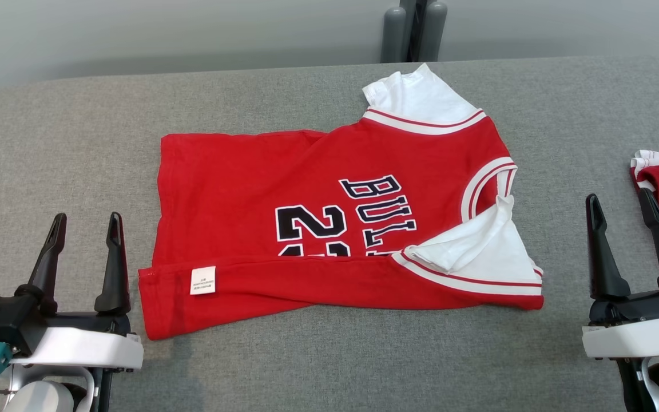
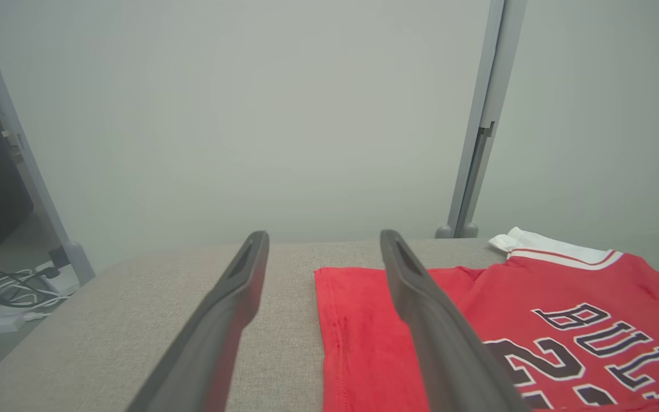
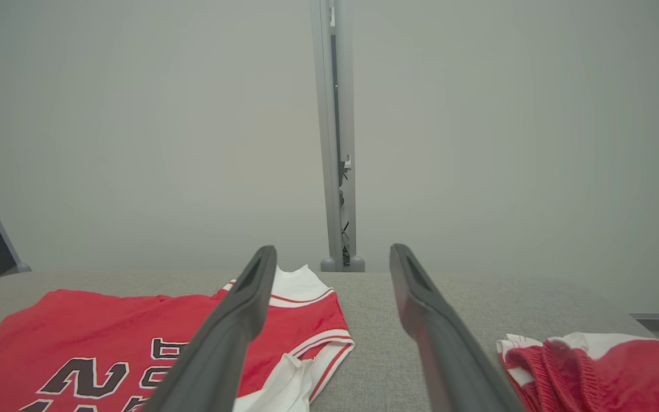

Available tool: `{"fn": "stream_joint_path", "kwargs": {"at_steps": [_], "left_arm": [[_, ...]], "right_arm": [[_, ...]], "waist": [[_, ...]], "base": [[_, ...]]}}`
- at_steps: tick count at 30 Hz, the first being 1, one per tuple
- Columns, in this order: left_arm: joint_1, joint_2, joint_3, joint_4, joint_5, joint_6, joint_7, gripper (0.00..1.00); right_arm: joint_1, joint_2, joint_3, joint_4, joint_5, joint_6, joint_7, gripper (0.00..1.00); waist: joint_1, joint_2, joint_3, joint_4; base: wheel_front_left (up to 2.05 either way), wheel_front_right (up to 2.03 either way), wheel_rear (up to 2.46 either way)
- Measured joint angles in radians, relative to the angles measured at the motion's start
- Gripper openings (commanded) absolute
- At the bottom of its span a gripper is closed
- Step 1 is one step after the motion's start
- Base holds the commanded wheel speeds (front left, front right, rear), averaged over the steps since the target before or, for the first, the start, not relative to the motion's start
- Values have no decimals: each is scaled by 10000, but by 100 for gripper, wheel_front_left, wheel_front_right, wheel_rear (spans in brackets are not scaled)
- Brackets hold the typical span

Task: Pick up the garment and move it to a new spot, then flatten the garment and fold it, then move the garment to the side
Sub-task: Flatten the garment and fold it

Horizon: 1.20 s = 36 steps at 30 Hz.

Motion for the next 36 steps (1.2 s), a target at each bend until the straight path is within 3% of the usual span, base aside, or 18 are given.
{"fn": "stream_joint_path", "kwargs": {"at_steps": [7,12,19,30,31,32,33,34,35,36], "left_arm": [[11,56,-161,382,104,-84,12,100],[123,-31,-493,788,-228,-299,662,100],[743,-443,-915,2033,-1283,-771,1820,100],[409,-554,-880,3235,-2057,-1421,2226,100],[360,-546,-882,3273,-2105,-1509,2249,95],[309,-527,-880,3317,-2119,-1542,2255,76],[244,-506,-884,3361,-2119,-1593,2257,35],[195,-479,-882,3392,-2119,-1616,2257,0],[169,-460,-888,3430,-2119,-1639,2259,0],[128,-443,-915,3459,-2121,-1728,2280,0]], "right_arm": [[-2,82,-40,174,-33,0,-4,100],[44,59,8,552,-48,0,213,100],[346,-13,546,2301,-46,0,372,100],[-475,84,1616,4744,483,0,136,100],[-600,100,1693,4928,541,0,113,100],[-702,113,1745,5051,625,2,86,100],[-817,113,1816,5187,700,2,10,100],[-922,111,1902,5333,773,0,6,100],[-1015,115,1952,5436,838,0,-48,77],[-1093,107,1990,5580,920,2,-82,40]], "waist": [[0,0,-116,13],[0,0,-108,16],[0,0,59,-28],[0,0,544,-93],[0,0,590,-110],[0,0,625,-121],[0,0,652,-131],[0,0,680,-141],[0,0,699,-151],[0,0,706,-153]], "base": [[0,0,0],[0,0,0],[0,0,0],[0,0,0],[0,0,0],[0,0,0],[0,0,0],[0,0,0],[0,0,0],[0,0,0]]}}
